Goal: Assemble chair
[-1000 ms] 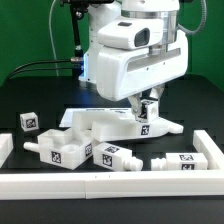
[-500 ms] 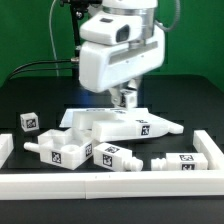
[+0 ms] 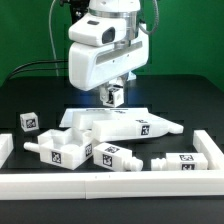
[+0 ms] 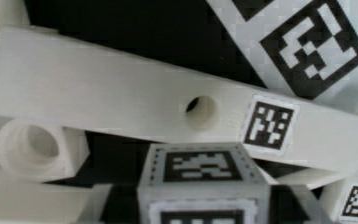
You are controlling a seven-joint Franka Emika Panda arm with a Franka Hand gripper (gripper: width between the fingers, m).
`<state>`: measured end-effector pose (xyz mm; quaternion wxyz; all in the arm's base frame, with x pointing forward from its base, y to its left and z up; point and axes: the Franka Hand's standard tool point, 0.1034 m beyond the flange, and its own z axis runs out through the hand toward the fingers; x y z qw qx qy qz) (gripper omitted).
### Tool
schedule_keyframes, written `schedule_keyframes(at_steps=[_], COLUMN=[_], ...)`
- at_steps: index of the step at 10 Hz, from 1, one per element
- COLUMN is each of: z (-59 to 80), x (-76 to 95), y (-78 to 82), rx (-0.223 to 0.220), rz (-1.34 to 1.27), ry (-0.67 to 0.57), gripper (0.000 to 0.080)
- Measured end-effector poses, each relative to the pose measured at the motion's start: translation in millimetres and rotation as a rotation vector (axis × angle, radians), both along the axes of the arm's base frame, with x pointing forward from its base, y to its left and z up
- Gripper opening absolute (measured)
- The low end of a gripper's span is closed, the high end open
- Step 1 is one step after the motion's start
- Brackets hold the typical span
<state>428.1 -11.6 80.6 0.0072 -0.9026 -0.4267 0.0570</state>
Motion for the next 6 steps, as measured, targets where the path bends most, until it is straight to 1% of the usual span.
schedule_keyframes(at_steps=[1, 3, 4, 5, 6], z=[-6.3, -16.5, -20.4, -20.8, -21.0], x=[-11.0, -41.9, -47.5, -46.1, -46.0], y=[-13.7, -65.5, -83.0, -84.8, -82.3], rx=[0.030, 0.065, 0.071, 0.071, 0.072], rz=[0.111, 0.257, 0.259, 0.253, 0.258], ry=[0.010, 0.034, 0.040, 0.040, 0.041], gripper=[0.0281, 0.0281, 0.0281, 0.0281, 0.0281])
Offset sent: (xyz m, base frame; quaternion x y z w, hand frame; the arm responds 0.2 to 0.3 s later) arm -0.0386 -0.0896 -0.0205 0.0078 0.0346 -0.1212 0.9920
